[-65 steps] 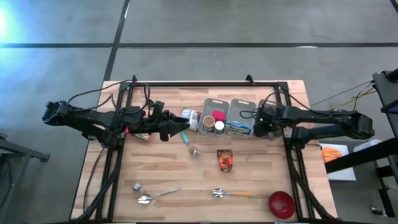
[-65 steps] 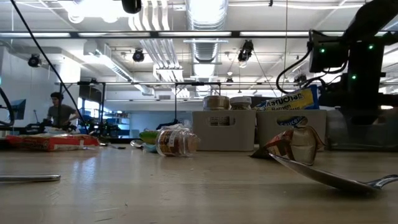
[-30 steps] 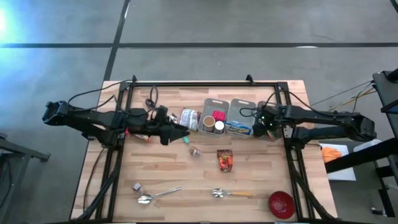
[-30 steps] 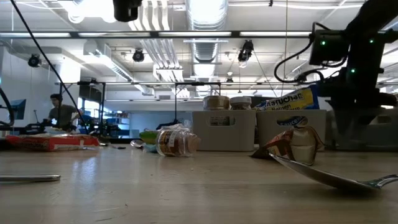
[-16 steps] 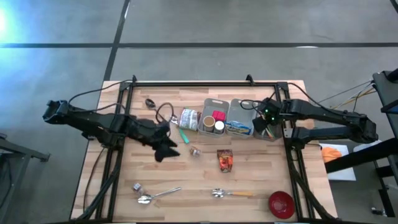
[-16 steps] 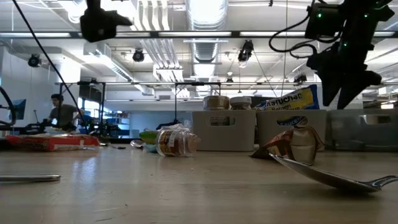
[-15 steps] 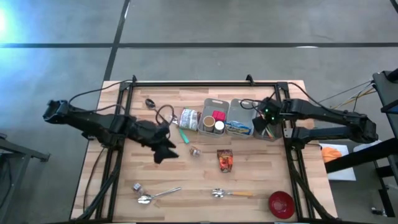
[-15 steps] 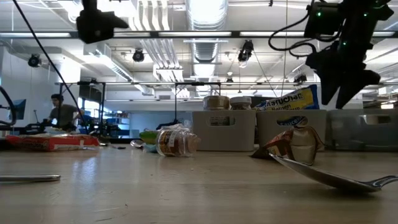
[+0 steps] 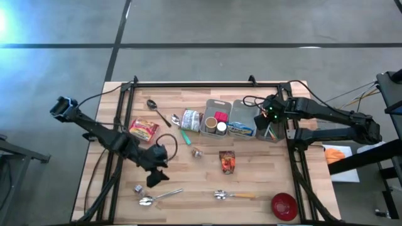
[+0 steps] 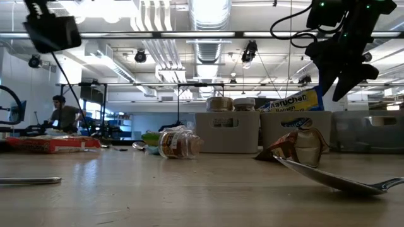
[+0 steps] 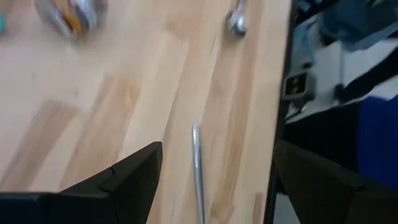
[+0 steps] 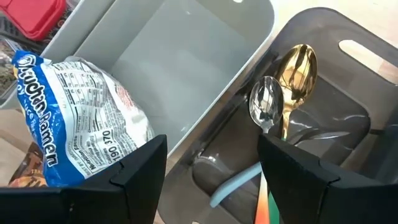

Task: Pick & Place Food Item
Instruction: Put the silver spoon into the black bin

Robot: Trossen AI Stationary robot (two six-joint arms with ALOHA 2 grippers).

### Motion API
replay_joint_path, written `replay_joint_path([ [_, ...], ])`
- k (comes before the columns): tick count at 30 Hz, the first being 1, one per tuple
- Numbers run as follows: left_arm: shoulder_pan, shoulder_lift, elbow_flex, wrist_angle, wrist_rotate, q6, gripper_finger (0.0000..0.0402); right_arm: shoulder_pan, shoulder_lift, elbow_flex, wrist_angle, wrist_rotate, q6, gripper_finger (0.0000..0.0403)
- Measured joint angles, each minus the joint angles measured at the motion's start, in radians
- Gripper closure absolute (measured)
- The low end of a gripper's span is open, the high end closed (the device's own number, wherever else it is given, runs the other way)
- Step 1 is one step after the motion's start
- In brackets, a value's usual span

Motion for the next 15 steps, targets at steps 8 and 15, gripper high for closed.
replay_joint_path([
  [8, -0.121, 0.116, 0.002, -0.035, 0.069, -0.110, 0.0088, 0.005, 0.000, 0.000, 0.000, -0.002, 0.003, 0.0154],
  [15, -0.221, 0.241, 0.004, -0.042, 0.166, -0.225, 0.0091, 0.007, 0.001, 0.000, 0.001, -0.004, 0.003, 0.0154],
])
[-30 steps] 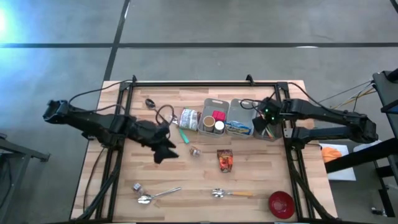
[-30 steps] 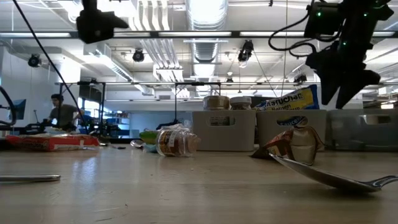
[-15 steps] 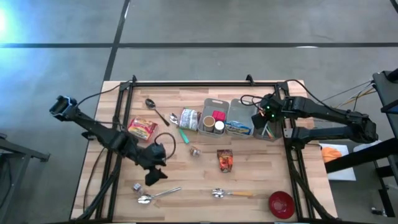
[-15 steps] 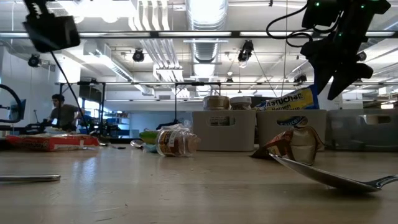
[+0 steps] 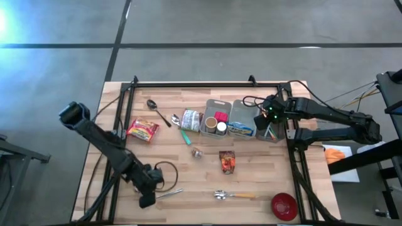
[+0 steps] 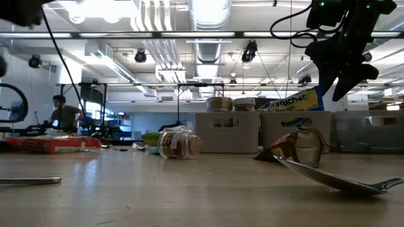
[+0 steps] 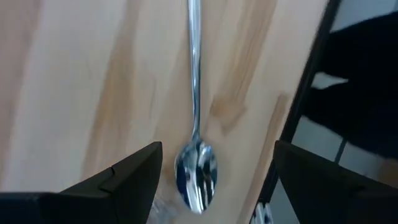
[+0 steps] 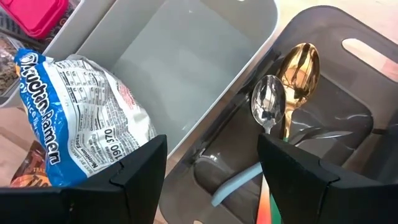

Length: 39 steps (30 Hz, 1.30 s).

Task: Pick & Place Food Item
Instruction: Put the silver spoon into the black bin

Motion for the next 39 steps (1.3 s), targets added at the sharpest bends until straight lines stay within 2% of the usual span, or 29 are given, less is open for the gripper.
replay_joint_path([
  [5, -0.042, 0.098, 0.058, -0.014, 0.024, -0.021, 0.0124, 0.000, 0.000, 0.000, 0.000, 0.000, 0.000, 0.0154],
  [11, -0.048, 0.206, 0.154, -0.089, 0.021, 0.056, 0.0181, 0.000, 0.000, 0.000, 0.001, -0.005, -0.001, 0.0154],
  [18, -0.048, 0.278, 0.173, -0.124, 0.011, 0.083, 0.0227, 0.000, 0.000, 0.000, 0.001, -0.025, -0.004, 0.0154],
  [35, -0.049, 0.285, 0.168, -0.091, -0.155, 0.094, 0.0236, 0.000, 0.000, 0.000, 0.003, -0.042, 0.000, 0.0154],
  [39, -0.051, 0.285, 0.144, -0.054, -0.165, 0.094, 0.0236, 0.000, 0.000, 0.000, 0.004, -0.048, 0.000, 0.0154],
])
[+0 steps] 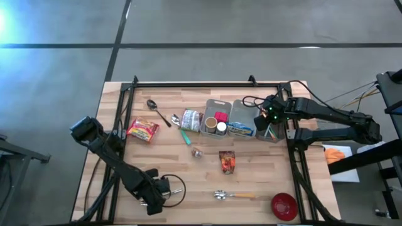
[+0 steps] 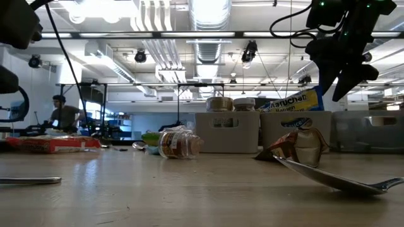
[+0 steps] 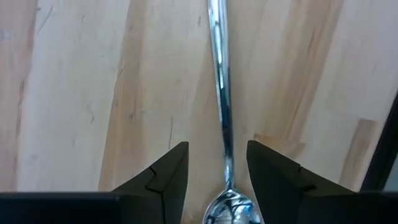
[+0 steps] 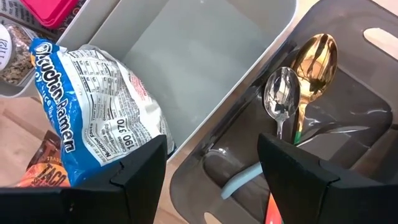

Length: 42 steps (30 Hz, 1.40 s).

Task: Pick & Place Food Item
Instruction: Put the silver spoon into the black bin

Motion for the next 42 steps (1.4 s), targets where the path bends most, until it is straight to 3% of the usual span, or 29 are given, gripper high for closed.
replay_joint_path([
  [14, -0.008, 0.054, 0.022, 0.046, 0.042, 0.018, 0.0236, 0.000, 0.000, 0.000, 0.002, 0.000, -0.028, 0.0154],
  [20, -0.008, 0.082, 0.026, 0.007, 0.049, -0.074, 0.0239, 0.000, -0.001, 0.000, 0.002, 0.000, -0.048, 0.0154],
  [23, -0.008, 0.088, 0.026, 0.003, 0.068, -0.082, 0.0265, 0.000, -0.001, 0.000, 0.002, 0.000, -0.055, 0.0154],
  [29, -0.004, 0.093, 0.023, -0.013, 0.071, -0.114, 0.0384, 0.000, -0.001, 0.000, 0.003, 0.000, -0.057, 0.0154],
  [37, 0.015, 0.035, 0.022, 0.008, 0.141, -0.140, 0.0398, 0.002, -0.003, 0.000, 0.008, -0.017, -0.058, 0.0154],
  [42, 0.047, -0.062, 0.022, 0.010, 0.130, -0.151, 0.0399, 0.077, -0.028, 0.017, 0.087, -0.079, -0.186, 0.0154],
])
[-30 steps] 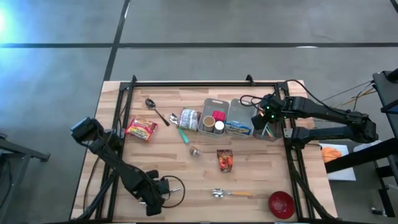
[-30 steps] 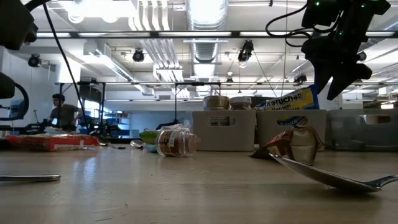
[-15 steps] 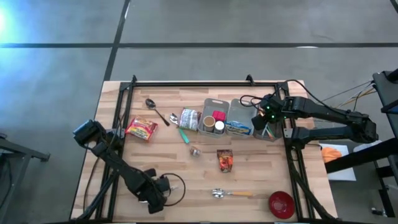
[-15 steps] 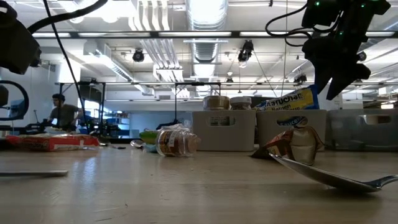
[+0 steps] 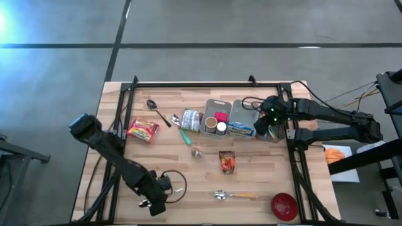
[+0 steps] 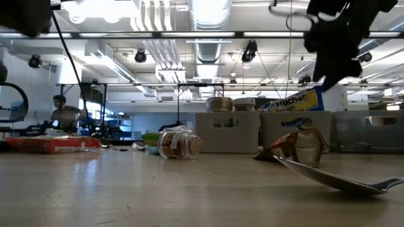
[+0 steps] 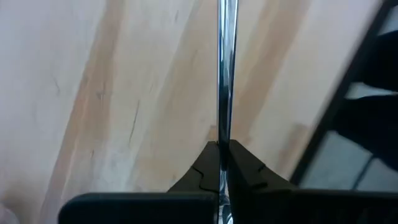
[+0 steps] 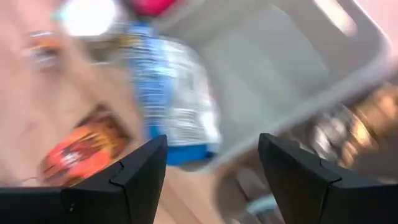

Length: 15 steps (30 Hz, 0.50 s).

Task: Pick & Place Food Item
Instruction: Put the silver spoon into the black bin

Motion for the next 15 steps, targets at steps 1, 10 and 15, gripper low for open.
replay_joint_path([
  [1, 0.011, -0.024, 0.000, 0.001, 0.000, -0.007, 0.0399, 0.028, -0.006, 0.011, 0.019, -0.003, -0.029, 0.0154],
  [10, 0.232, -0.225, -0.007, 0.120, 0.008, 0.019, 0.0401, 0.348, -0.003, 0.165, 0.125, 0.124, -0.294, 0.0154],
  [15, 0.445, -0.264, -0.039, 0.323, 0.180, 0.041, 0.0401, 0.527, 0.079, 0.271, 0.122, 0.271, -0.438, 0.0154],
])
